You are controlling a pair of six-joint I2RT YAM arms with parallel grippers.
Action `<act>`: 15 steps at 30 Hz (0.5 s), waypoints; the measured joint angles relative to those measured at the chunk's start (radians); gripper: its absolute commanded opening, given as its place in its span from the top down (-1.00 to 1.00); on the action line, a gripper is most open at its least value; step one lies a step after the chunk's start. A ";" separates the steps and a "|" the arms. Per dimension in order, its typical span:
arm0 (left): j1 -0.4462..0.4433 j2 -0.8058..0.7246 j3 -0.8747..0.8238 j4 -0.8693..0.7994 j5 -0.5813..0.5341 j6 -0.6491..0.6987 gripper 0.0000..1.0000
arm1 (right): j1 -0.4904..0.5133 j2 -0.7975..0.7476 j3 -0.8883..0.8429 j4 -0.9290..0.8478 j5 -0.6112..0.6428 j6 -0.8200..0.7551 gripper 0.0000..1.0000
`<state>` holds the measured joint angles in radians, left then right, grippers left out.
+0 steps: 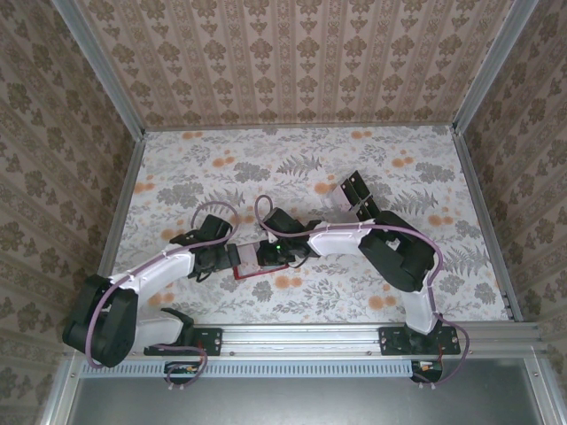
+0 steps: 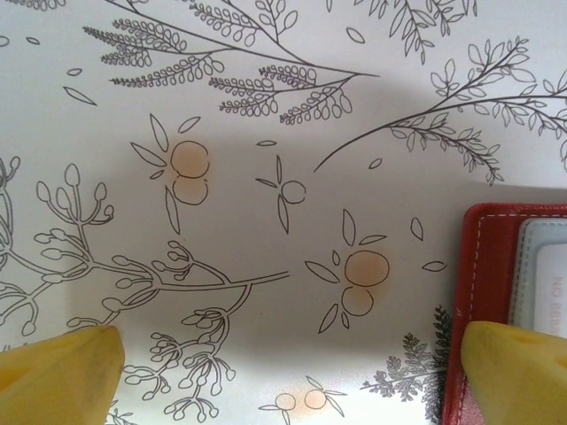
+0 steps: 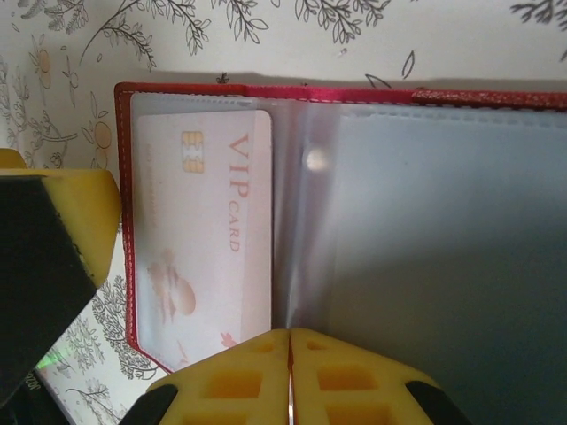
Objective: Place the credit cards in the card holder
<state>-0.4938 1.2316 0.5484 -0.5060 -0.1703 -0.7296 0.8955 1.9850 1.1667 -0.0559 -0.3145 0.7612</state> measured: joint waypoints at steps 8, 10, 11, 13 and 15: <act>-0.019 0.016 -0.005 0.014 -0.002 -0.005 -0.99 | 0.013 0.027 0.032 0.003 -0.020 0.005 0.79; -0.023 0.021 -0.005 0.021 -0.009 -0.010 -1.00 | 0.015 0.034 0.042 0.003 -0.027 0.005 0.79; -0.025 0.024 -0.005 0.022 -0.011 -0.011 -1.00 | 0.016 0.037 0.045 0.002 -0.031 0.006 0.79; -0.025 0.028 -0.005 0.027 -0.016 -0.012 -1.00 | 0.016 0.041 0.051 0.000 -0.035 0.006 0.78; -0.029 0.031 -0.005 0.031 -0.021 -0.012 -1.00 | 0.017 0.043 0.055 -0.002 -0.037 0.006 0.78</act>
<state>-0.5228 1.2621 0.5438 -0.4751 -0.1913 -0.7418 0.9127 2.0285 1.2221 -0.0574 -0.3511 0.7673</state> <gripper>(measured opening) 0.997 0.109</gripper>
